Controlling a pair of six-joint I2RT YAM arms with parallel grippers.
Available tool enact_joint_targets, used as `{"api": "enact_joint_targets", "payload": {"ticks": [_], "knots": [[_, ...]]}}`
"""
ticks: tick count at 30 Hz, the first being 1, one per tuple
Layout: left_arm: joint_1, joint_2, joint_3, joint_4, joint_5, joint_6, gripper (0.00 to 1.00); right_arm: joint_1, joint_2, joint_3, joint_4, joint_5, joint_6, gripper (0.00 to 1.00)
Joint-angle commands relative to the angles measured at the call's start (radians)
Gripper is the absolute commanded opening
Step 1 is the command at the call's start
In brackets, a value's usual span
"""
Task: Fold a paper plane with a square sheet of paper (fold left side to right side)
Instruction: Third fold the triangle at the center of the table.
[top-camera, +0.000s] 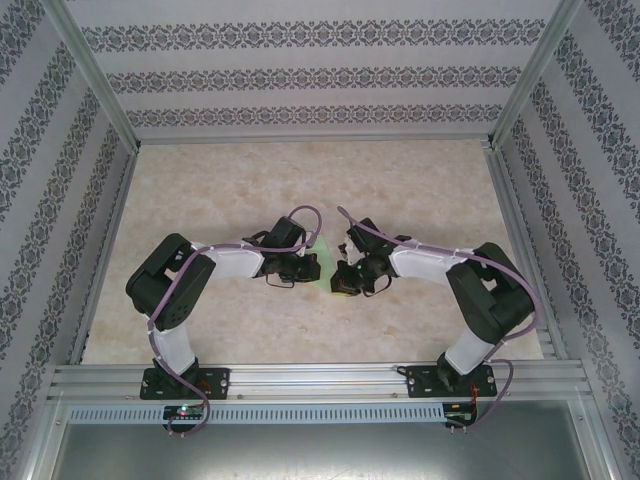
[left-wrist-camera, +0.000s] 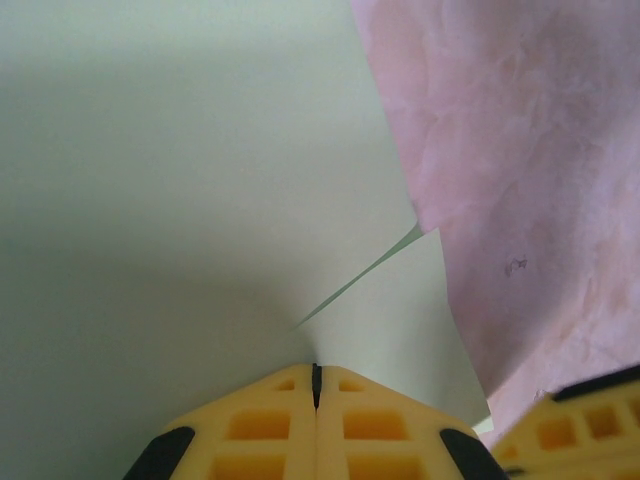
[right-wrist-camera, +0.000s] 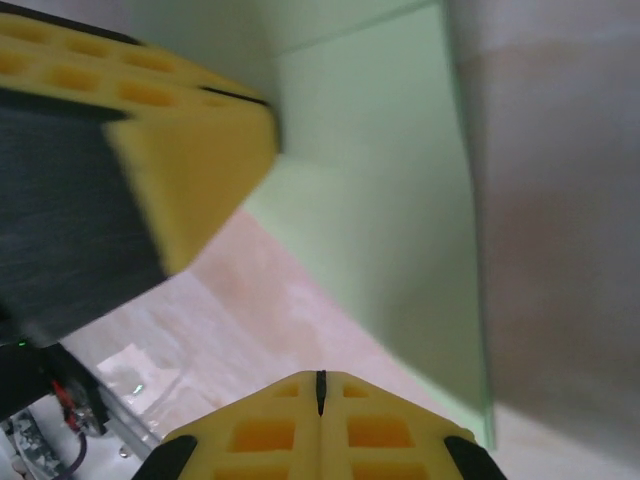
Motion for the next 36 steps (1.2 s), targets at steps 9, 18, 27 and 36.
{"api": "enact_joint_targets", "payload": {"ticks": [9, 18, 27, 36], "knots": [[-0.008, 0.028, -0.007, -0.095, -0.101, 0.024, 0.06, -0.054, -0.044, -0.107, -0.051, 0.064, 0.002, 0.00], [-0.009, 0.013, -0.006, -0.084, -0.087, 0.023, 0.06, -0.141, -0.157, -0.183, -0.131, 0.061, -0.088, 0.00], [0.019, -0.180, 0.028, -0.094, -0.023, 0.005, 0.34, -0.159, -0.224, -0.101, 0.041, -0.002, -0.290, 0.36], [0.156, -0.337, -0.145, -0.040, 0.012, -0.172, 0.64, -0.158, -0.032, -0.027, 0.301, -0.173, -0.355, 0.49]]}}
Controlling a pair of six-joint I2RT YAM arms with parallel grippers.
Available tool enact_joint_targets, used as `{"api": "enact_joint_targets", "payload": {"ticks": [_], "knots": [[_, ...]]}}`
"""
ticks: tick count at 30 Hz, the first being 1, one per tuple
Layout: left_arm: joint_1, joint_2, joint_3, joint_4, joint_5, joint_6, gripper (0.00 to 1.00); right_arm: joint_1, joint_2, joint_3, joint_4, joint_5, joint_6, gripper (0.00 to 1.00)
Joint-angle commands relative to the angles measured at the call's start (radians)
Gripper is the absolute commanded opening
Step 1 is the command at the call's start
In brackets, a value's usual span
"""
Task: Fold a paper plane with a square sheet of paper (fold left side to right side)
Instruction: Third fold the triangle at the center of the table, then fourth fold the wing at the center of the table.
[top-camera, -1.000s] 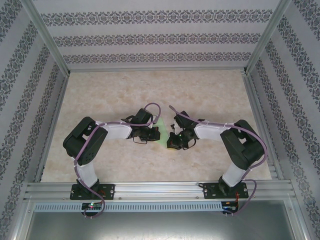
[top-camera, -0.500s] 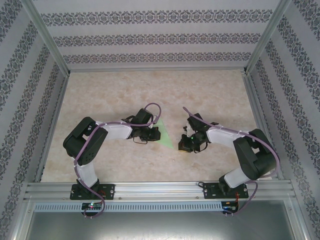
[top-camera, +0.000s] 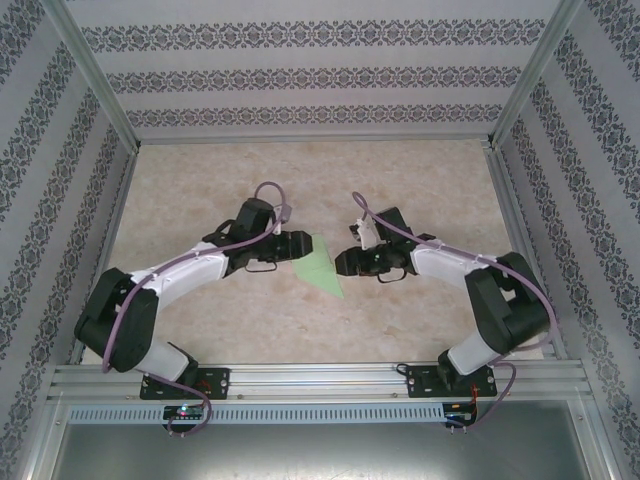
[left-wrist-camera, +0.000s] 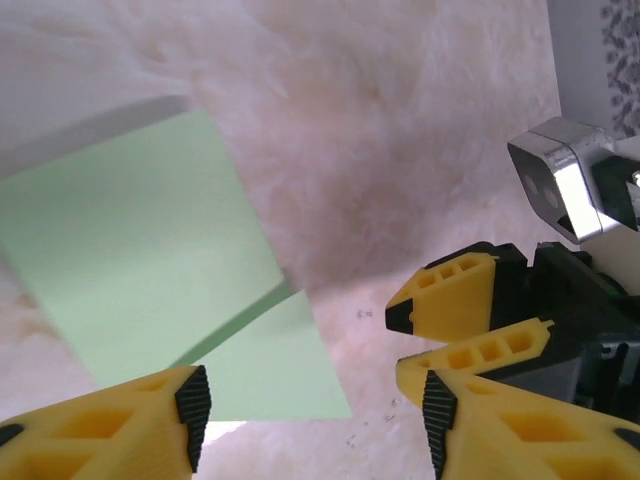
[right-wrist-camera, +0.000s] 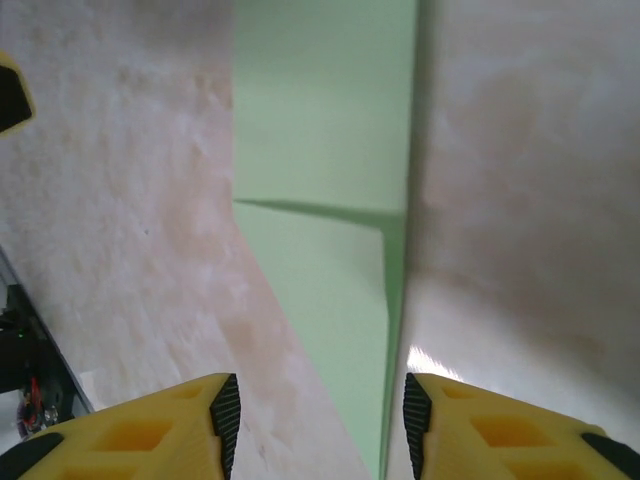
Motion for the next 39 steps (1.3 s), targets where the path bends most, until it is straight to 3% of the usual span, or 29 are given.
{"api": "enact_joint_targets", "payload": {"ticks": [1, 8, 19, 25, 30, 39], "knots": [[0.048, 0.012, -0.094, 0.026, 0.041, -0.111, 0.65, -0.007, 0.078, 0.044, 0.106, -0.092, -0.054, 0.49], [0.055, 0.078, -0.156, 0.131, 0.074, -0.178, 0.67, -0.004, 0.190, 0.100, 0.112, -0.102, -0.063, 0.41], [0.054, 0.126, -0.133, 0.121, 0.084, -0.170, 0.67, -0.004, 0.242, 0.119, 0.102, -0.120, -0.074, 0.34], [0.052, 0.127, -0.132, 0.117, 0.083, -0.170, 0.67, -0.011, 0.240, 0.122, 0.081, -0.098, -0.082, 0.11], [0.048, 0.132, -0.131, 0.156, 0.108, -0.195, 0.67, -0.025, 0.225, 0.119, 0.064, -0.084, -0.079, 0.03], [0.031, 0.174, -0.096, 0.223, 0.142, -0.229, 0.64, -0.036, 0.210, 0.112, 0.063, -0.096, -0.077, 0.02]]}}
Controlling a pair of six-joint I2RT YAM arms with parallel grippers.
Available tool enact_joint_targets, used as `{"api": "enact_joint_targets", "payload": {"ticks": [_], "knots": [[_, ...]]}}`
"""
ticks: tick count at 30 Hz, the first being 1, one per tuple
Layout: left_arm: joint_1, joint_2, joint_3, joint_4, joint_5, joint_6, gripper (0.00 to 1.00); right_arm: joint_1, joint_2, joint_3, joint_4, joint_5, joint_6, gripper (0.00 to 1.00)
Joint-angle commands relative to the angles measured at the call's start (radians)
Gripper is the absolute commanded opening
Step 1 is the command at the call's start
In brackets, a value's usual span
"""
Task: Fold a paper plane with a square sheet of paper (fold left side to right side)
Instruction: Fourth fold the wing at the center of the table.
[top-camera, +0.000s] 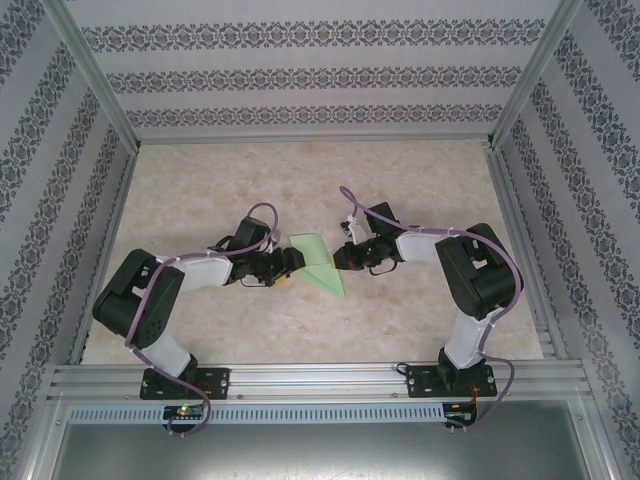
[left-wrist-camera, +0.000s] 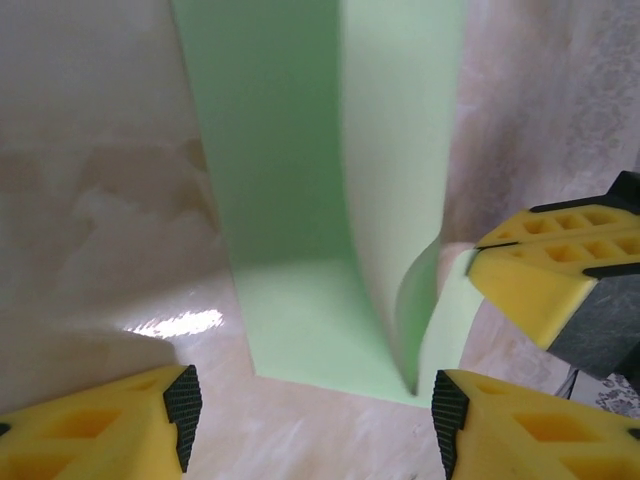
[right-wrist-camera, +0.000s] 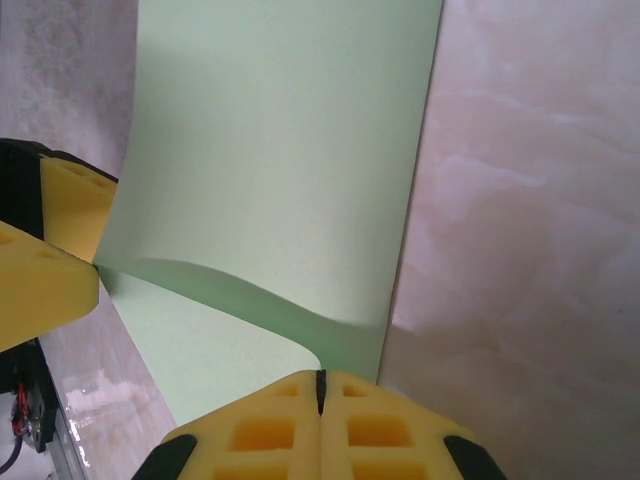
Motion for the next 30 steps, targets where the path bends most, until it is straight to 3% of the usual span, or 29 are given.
{"api": "enact_joint_targets", "payload": {"ticks": [1, 5, 9, 12, 16, 19, 25, 30], "knots": [[-0.018, 0.026, 0.046, 0.070, 0.027, -0.027, 0.63, -0.009, -0.022, 0.009, -0.010, -0.012, -0.011, 0.02], [-0.026, 0.061, 0.074, 0.104, 0.038, -0.041, 0.57, -0.010, -0.022, 0.007, -0.009, -0.014, -0.014, 0.02], [-0.033, 0.099, 0.106, 0.109, 0.042, -0.045, 0.44, -0.011, -0.030, 0.001, -0.002, -0.014, -0.011, 0.05], [-0.036, 0.110, 0.117, 0.129, 0.051, -0.056, 0.37, -0.012, -0.071, -0.014, -0.009, 0.026, -0.015, 0.17], [-0.037, 0.100, 0.121, 0.131, 0.050, -0.062, 0.35, -0.013, -0.197, -0.052, -0.042, 0.138, -0.040, 0.38], [-0.038, 0.097, 0.123, 0.132, 0.054, -0.076, 0.35, 0.004, -0.300, -0.078, -0.101, 0.240, -0.082, 0.46], [-0.038, 0.096, 0.126, 0.137, 0.050, -0.111, 0.35, 0.167, -0.453, -0.152, -0.154, 0.434, -0.128, 0.54], [-0.038, 0.096, 0.136, 0.137, 0.049, -0.132, 0.34, 0.339, -0.422, -0.189, -0.100, 0.632, -0.111, 0.57]]}}
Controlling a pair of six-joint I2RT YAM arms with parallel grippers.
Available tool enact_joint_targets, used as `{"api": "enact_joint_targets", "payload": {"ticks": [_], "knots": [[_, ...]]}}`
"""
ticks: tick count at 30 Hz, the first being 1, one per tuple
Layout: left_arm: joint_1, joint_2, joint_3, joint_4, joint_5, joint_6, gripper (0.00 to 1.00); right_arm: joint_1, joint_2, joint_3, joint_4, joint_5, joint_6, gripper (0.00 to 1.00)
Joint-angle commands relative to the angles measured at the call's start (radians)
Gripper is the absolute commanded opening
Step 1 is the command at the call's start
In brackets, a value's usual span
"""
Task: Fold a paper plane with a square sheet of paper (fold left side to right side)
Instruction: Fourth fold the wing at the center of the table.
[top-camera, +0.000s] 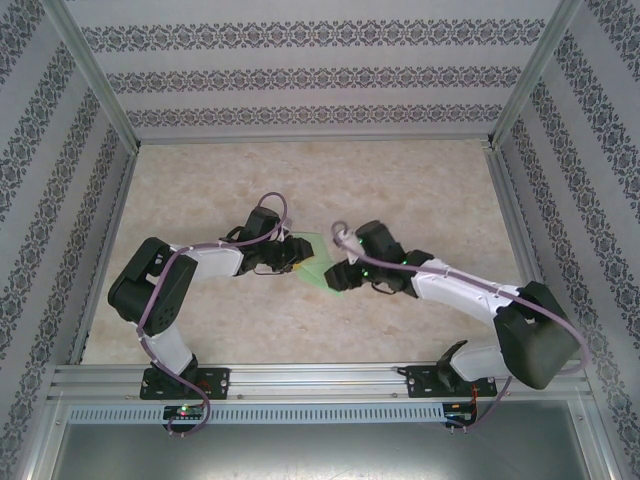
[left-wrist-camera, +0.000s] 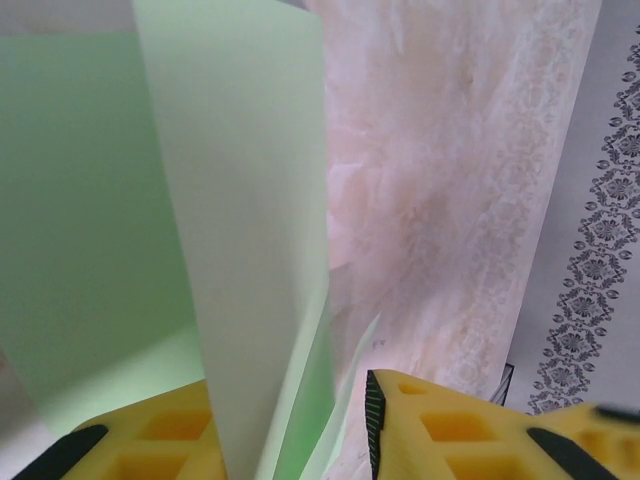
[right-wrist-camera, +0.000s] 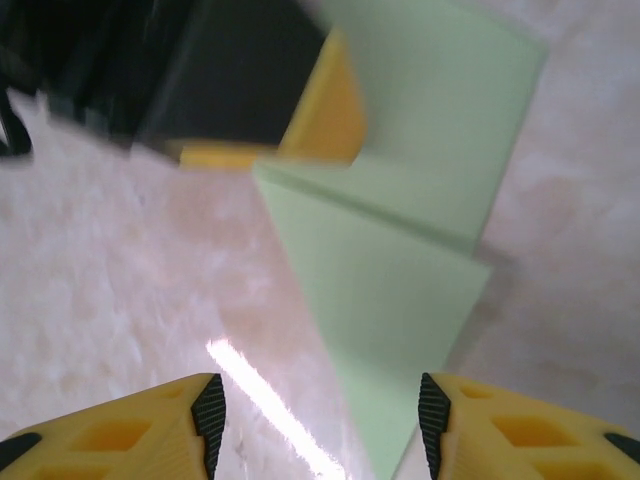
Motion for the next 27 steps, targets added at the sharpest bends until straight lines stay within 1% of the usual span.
{"api": "enact_joint_targets", "payload": {"ticks": [1, 4, 8, 10, 16, 27], "knots": [[-0.011, -0.004, 0.031, 0.040, 0.007, -0.035, 0.32, 0.079, 0.045, -0.017, 0.007, 0.210, -0.014, 0.57], [-0.011, -0.005, 0.039, 0.040, 0.009, -0.042, 0.27, 0.124, 0.095, -0.011, 0.038, 0.269, -0.014, 0.57], [-0.011, -0.004, 0.047, 0.033, 0.009, -0.041, 0.23, 0.144, 0.147, 0.006, 0.058, 0.290, -0.017, 0.57], [-0.011, -0.002, 0.048, 0.032, 0.008, -0.041, 0.22, 0.145, 0.172, 0.020, 0.060, 0.287, -0.019, 0.56], [-0.012, -0.002, 0.050, 0.027, 0.009, -0.039, 0.21, 0.149, 0.219, 0.048, 0.057, 0.289, -0.026, 0.48], [-0.012, -0.005, 0.055, 0.011, 0.009, -0.030, 0.21, 0.150, 0.245, 0.062, 0.057, 0.300, -0.028, 0.39]]}}
